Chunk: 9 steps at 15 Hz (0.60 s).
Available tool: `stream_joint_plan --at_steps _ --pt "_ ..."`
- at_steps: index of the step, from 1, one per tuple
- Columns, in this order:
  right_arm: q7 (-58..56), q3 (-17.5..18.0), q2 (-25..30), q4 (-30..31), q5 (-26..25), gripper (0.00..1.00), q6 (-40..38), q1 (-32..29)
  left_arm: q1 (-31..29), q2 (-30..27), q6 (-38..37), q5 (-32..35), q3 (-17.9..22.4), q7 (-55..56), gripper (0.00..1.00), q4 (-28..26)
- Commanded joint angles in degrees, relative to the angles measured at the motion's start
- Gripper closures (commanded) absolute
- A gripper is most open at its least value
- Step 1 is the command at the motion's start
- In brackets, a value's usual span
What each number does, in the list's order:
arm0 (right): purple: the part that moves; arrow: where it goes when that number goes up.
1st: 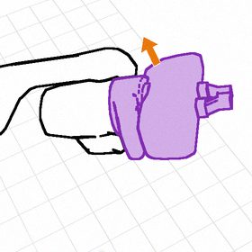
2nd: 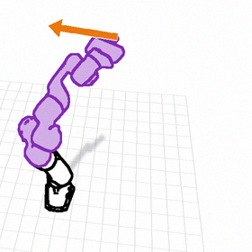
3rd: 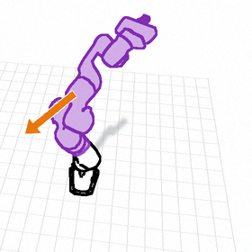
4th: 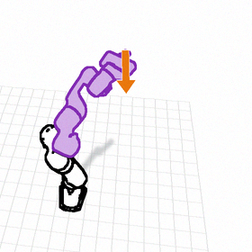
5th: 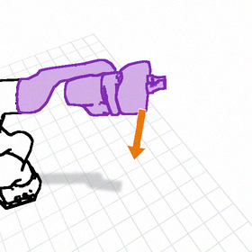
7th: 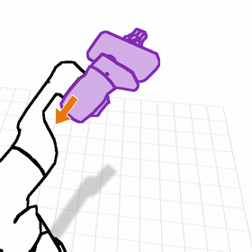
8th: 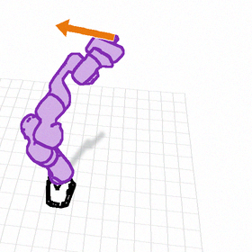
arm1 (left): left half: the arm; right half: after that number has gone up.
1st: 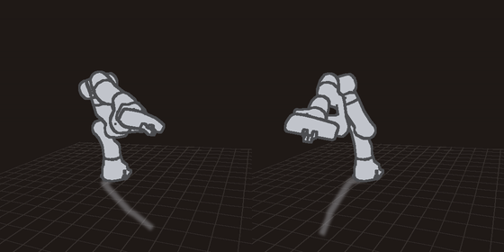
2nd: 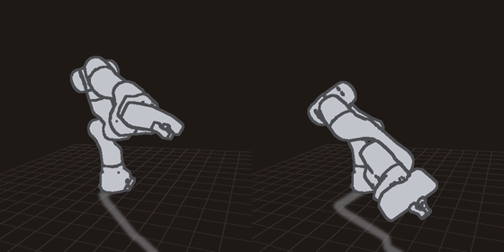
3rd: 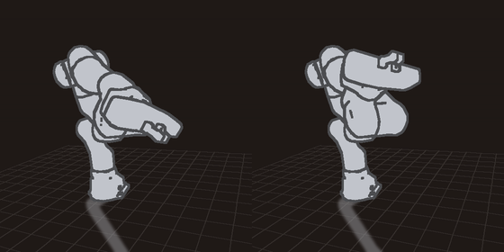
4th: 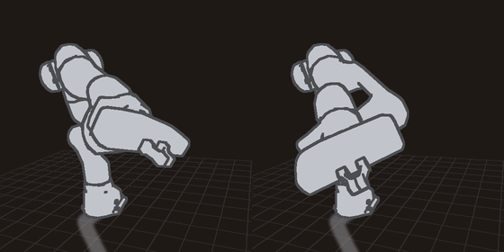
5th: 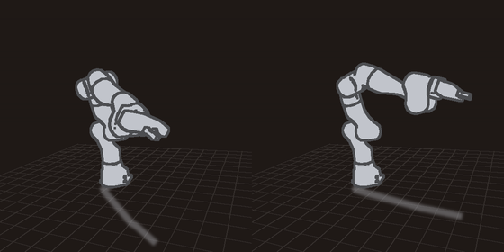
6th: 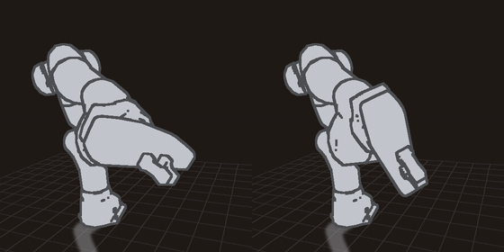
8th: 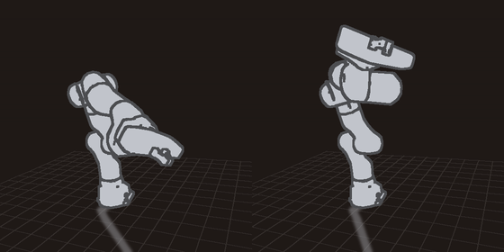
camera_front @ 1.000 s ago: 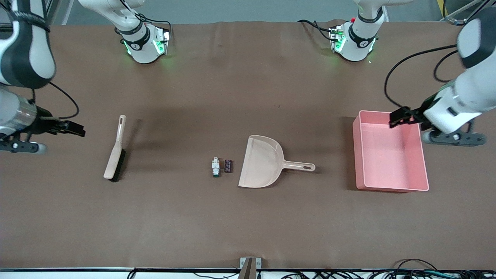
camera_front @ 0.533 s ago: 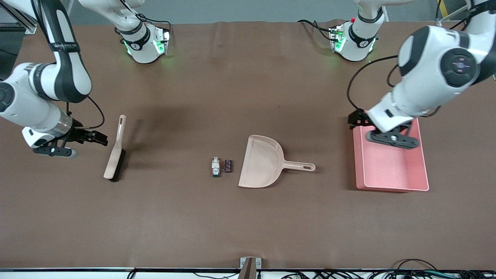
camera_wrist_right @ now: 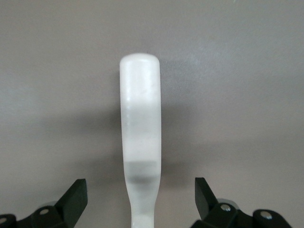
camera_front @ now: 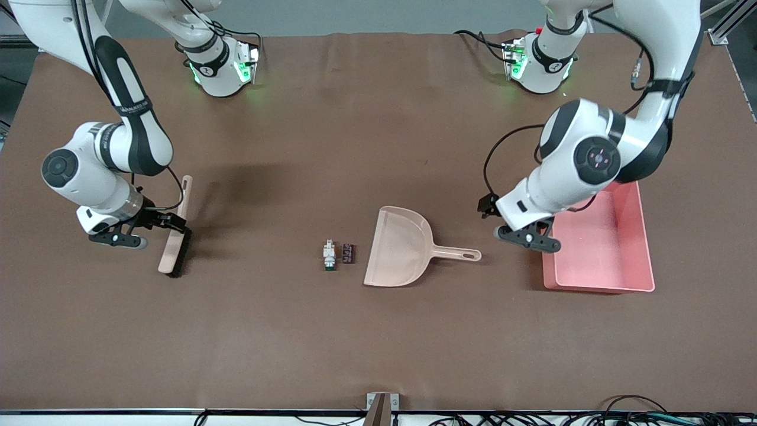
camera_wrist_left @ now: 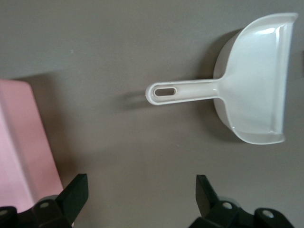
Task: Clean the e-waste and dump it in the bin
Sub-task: 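Grasp the brush handle with the right gripper while the left gripper grasps the dustpan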
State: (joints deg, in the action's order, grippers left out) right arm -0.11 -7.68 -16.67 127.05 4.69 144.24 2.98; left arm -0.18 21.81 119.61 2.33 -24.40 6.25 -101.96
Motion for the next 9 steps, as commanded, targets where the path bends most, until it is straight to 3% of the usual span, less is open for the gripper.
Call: stream_joint_plan --at_steps 1,4,9 --pt "0.20 0.38 -0.21 1.96 0.93 0.00 1.48 -0.16 1.23 3.50 -0.25 7.04 -0.47 -8.23 0.00 2.99" --pt "0.28 0.47 -0.30 3.02 1.02 0.03 2.53 0.10 4.13 4.91 2.29 19.43 -0.47 -20.19 0.00 2.47" --pt "0.37 0.47 -0.47 3.20 2.25 0.18 2.53 1.59 7.30 10.08 5.18 30.61 -0.47 -34.78 0.00 2.55"
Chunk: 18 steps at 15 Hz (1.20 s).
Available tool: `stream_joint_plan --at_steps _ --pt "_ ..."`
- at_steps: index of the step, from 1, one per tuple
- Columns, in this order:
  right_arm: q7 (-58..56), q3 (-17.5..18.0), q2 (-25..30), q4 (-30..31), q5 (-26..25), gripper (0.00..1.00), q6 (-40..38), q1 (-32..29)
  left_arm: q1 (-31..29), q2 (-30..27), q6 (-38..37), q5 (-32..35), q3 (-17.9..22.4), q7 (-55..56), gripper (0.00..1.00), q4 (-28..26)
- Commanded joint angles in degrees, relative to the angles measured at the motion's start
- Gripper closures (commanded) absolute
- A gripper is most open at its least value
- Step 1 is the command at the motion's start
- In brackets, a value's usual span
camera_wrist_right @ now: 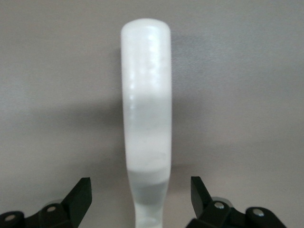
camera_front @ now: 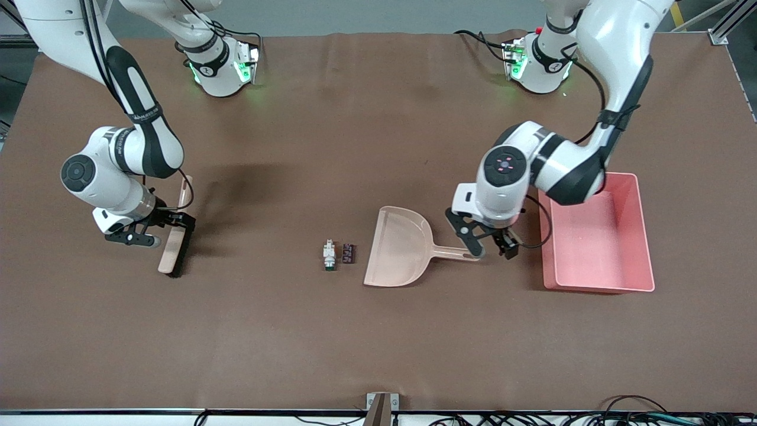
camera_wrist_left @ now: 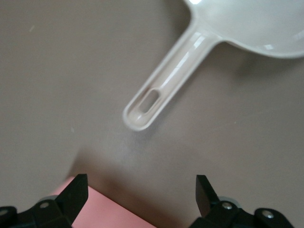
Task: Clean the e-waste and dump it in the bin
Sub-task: 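Grasp the brush handle with the right gripper while the left gripper grasps the dustpan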
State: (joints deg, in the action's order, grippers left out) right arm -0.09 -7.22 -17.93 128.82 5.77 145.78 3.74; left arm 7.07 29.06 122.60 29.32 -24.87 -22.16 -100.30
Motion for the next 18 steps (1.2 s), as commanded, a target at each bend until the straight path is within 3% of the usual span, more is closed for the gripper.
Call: stream_joint_plan --at_steps 1,9,16,18 --pt "0.35 0.02 0.79 1.44 1.18 0.22 0.91 0.83 -0.12 3.54 2.99 4.94 0.00 -10.41 0.00 1.07" --pt "0.09 0.02 -0.09 1.44 1.18 0.27 1.61 -0.31 0.58 5.30 2.65 7.50 0.08 -28.03 0.04 3.45" --pt "-0.26 -0.07 -0.09 1.44 1.18 0.56 1.44 -0.67 4.17 6.09 -0.34 8.47 0.35 -21.99 0.00 5.12" --pt "-0.26 -0.07 -0.09 1.17 1.18 0.68 1.35 -0.67 4.27 8.19 -0.43 8.65 0.52 -22.58 0.00 7.91"
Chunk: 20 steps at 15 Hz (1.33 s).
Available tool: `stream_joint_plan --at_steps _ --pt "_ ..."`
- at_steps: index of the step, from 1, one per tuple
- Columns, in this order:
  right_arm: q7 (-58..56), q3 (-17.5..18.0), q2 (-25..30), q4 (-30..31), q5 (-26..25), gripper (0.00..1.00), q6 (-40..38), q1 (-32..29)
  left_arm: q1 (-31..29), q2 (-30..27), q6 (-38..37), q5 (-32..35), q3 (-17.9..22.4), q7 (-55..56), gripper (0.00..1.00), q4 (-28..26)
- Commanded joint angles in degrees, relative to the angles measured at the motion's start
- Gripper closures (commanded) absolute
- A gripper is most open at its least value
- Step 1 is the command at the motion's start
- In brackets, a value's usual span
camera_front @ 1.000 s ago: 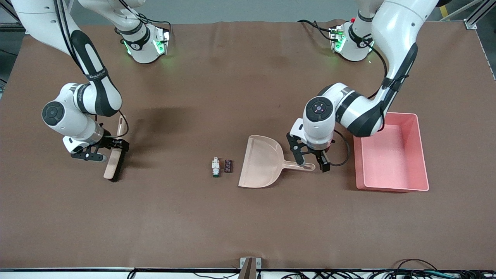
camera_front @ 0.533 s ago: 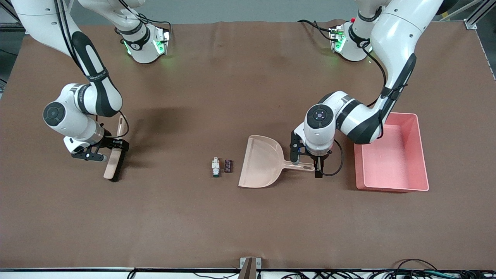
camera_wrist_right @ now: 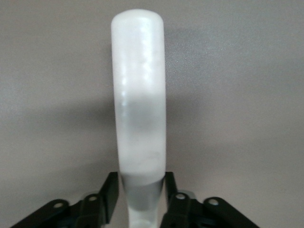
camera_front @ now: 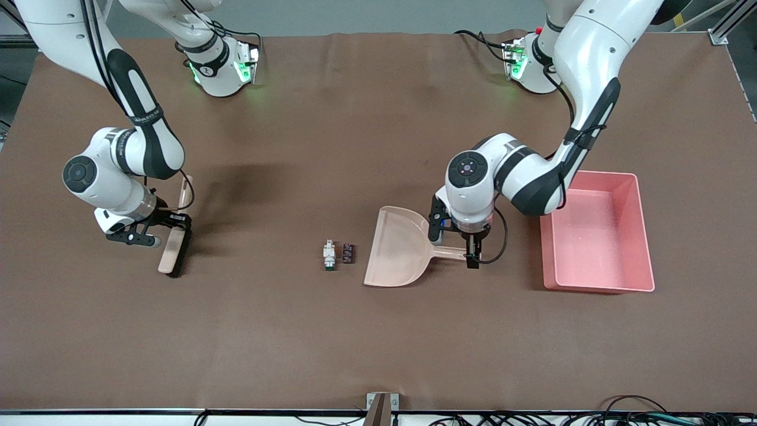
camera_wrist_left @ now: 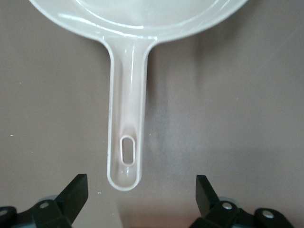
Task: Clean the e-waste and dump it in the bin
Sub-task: 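Grasp the brush handle with the right gripper while the left gripper grasps the dustpan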
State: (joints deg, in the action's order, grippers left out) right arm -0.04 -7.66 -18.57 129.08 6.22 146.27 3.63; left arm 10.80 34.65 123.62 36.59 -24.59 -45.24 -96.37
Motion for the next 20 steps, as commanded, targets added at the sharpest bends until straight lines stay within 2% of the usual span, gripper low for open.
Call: stream_joint_plan --at_steps 1,3,7,10,12,14,17,20 --pt "-0.31 0.36 0.46 0.64 0.72 0.74 0.59 -0.55 0.71 3.57 -1.46 1.29 0.25 -0.19 0.00 5.48" --pt "-0.31 0.36 0.55 0.47 0.72 0.84 0.42 -0.55 1.77 5.42 -1.46 1.03 0.25 -0.02 0.01 6.81" --pt "-0.14 0.36 0.64 -1.55 0.72 0.96 -1.50 -0.20 4.84 7.98 -1.46 0.24 0.33 2.08 0.01 9.27" --pt "0.31 0.45 0.73 -5.85 0.81 0.98 -9.23 0.33 5.02 7.98 -1.46 0.15 0.34 2.09 0.01 9.36" --pt "0.39 0.54 1.08 -6.21 1.68 0.99 -9.69 1.81 5.11 8.15 -1.46 0.15 0.34 2.17 0.01 9.36" --pt "1.00 0.45 1.69 -6.13 4.75 0.99 -9.78 4.01 5.11 9.12 -1.46 0.06 0.34 2.26 0.02 10.32" --pt "3.19 0.54 4.23 -5.60 5.20 0.99 -9.96 5.86 5.98 10.00 -1.46 -0.03 0.25 3.31 0.02 11.12" --pt "10.30 0.45 7.57 -4.81 5.21 0.99 -10.13 9.80 6.25 10.00 -1.54 -0.38 0.25 3.49 0.06 11.56"
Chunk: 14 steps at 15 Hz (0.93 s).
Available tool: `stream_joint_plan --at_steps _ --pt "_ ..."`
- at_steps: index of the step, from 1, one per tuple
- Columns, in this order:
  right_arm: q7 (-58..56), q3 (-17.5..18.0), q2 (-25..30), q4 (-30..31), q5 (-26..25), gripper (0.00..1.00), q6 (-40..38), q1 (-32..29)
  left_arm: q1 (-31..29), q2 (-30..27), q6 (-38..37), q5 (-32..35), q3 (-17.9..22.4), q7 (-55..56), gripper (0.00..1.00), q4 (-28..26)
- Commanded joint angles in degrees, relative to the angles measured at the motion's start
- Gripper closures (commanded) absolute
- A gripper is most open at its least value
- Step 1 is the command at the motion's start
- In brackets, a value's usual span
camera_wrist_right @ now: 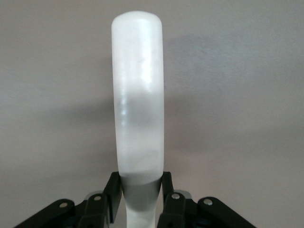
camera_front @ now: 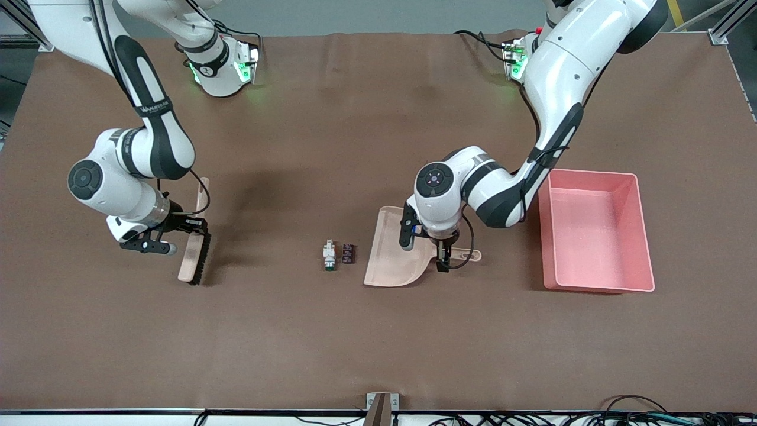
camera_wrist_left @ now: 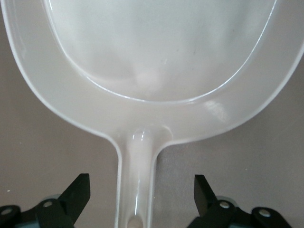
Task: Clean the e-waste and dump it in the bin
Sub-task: 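Lift the brush with the right gripper and move it toward the parts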
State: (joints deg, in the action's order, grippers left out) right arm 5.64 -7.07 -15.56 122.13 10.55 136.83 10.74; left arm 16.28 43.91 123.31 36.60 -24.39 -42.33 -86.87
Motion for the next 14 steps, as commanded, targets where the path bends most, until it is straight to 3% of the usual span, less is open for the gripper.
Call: stream_joint_plan --at_steps 1,6,10,14 --pt "6.82 -0.05 5.35 2.32 0.87 0.99 -0.60 4.19 1.12 0.74 -1.23 -1.00 0.04 0.58 0.08 2.15" --pt "17.19 -0.14 5.80 1.80 1.31 1.00 0.72 12.01 0.95 1.79 -1.14 -1.62 0.13 0.32 0.30 2.76" --pt "22.47 -0.14 4.75 0.48 2.62 1.00 2.99 17.90 0.51 1.97 -1.23 -3.20 0.13 0.15 0.31 2.76" --pt "23.54 -0.14 0.19 0.48 4.73 1.00 7.56 22.30 1.04 2.06 -1.23 -3.46 0.13 0.06 0.33 2.76"
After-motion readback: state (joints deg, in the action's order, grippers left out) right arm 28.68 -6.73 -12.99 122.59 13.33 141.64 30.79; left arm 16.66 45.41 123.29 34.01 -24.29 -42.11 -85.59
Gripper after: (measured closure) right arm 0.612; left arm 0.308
